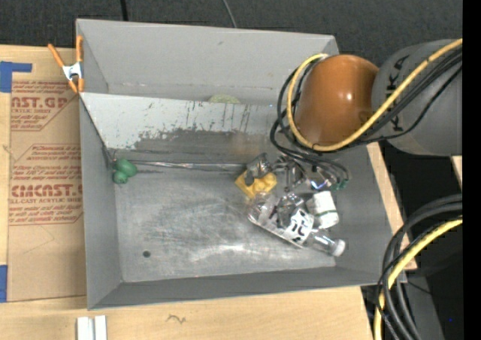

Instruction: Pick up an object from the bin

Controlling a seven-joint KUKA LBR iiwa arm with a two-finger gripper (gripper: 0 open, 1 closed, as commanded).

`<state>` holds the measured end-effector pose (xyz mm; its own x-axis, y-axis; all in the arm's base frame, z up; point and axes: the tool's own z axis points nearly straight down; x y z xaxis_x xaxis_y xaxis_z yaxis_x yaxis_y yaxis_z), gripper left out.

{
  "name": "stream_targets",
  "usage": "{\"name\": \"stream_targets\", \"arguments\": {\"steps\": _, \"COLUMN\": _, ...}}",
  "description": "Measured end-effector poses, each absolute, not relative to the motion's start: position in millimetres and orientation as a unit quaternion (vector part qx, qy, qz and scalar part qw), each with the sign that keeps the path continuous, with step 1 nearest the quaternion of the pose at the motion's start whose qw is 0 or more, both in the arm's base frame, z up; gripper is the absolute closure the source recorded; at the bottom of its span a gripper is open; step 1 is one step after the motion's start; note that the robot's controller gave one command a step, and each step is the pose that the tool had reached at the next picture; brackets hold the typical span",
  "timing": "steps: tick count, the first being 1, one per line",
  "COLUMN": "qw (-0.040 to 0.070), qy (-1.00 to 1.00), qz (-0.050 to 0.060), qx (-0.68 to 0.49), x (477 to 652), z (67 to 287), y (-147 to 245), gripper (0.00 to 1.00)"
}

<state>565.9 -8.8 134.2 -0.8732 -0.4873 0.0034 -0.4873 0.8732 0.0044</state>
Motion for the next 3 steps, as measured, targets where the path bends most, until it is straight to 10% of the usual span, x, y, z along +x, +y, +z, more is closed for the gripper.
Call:
{"name": "stream_targets", "arguments": {"steps": 2, "qw": -0.005, "qy": -0.956, "qz": 0.0, "qx": 0.295, "x": 576.6, "z": 94.0, "y": -60.6, "gripper": 0.0}}
{"name": "stream_targets", "arguments": {"steps": 3, "qw": -0.006, "qy": -0.966, "qz": 0.003, "qx": 0.257, "x": 550.2, "z": 76.8, "y": -11.7, "gripper": 1.0}}
